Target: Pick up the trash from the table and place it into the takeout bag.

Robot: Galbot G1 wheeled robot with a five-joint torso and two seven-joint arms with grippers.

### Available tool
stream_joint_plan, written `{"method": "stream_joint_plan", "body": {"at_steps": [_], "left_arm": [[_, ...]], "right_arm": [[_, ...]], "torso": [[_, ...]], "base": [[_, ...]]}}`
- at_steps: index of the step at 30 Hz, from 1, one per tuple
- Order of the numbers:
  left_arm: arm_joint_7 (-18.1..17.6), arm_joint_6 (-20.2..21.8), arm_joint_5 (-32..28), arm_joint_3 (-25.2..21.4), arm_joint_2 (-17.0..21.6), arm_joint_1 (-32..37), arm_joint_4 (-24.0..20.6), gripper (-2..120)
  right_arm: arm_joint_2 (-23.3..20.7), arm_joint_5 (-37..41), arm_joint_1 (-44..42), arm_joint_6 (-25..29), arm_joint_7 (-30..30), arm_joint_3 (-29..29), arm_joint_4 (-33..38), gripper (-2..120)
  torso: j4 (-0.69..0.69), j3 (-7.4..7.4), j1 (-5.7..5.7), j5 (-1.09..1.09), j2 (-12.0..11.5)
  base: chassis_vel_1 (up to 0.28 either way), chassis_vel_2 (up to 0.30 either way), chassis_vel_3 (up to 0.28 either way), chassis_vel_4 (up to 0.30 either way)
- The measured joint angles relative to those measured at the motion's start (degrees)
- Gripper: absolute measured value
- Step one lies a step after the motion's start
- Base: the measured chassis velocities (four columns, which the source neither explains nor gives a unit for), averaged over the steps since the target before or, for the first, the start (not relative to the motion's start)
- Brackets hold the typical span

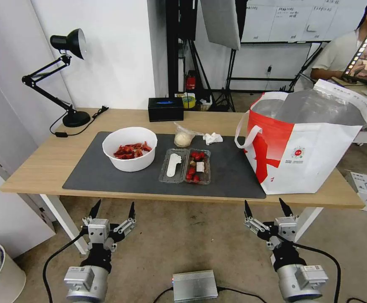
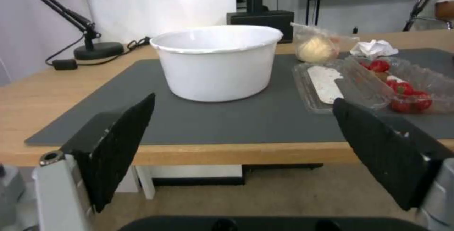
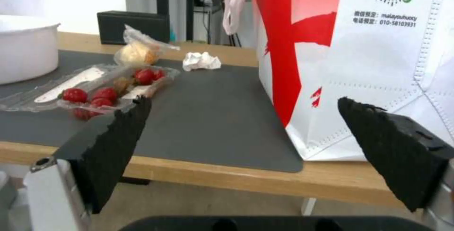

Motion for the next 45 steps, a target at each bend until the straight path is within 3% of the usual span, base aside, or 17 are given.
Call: {"method": "stream_joint_plan", "body": {"at_steps": [35, 38, 43, 45], "left_arm": [[-0.11, -0.84, -0.83, 0.01, -0.08, -0.78, 0.11, 100], [-2.03, -8.01, -6.98, -0.17, -1.15, -7.49, 1.62, 100], [-1.91, -11.35, -9.87, -0.26, -1.38, -11.63, 2.58, 100], [-1.21, -13.96, -13.04, -0.44, -1.38, -13.10, 3.33, 100]], "right_arm": [[-0.69, 0.51, 0.57, 0.00, 0.04, 0.05, -0.07, 100], [-6.94, 5.36, 6.41, 0.01, 0.74, 1.11, -0.78, 100], [-11.66, 7.68, 10.65, 0.31, 0.81, 1.56, -1.29, 100], [-15.52, 11.08, 14.16, 1.04, 0.75, 2.36, -2.02, 100]], "torso": [[-0.01, 0.00, 0.00, 0.01, 0.00], [0.01, 0.00, -0.01, 0.00, 0.00], [-0.01, 0.02, 0.01, 0.03, -0.02], [-0.02, 0.00, -0.01, 0.01, -0.01]], "base": [[0.000, 0.000, 0.000, 0.000], [0.000, 0.000, 0.000, 0.000], [0.000, 0.000, 0.000, 0.000], [0.000, 0.000, 0.000, 0.000]]}}
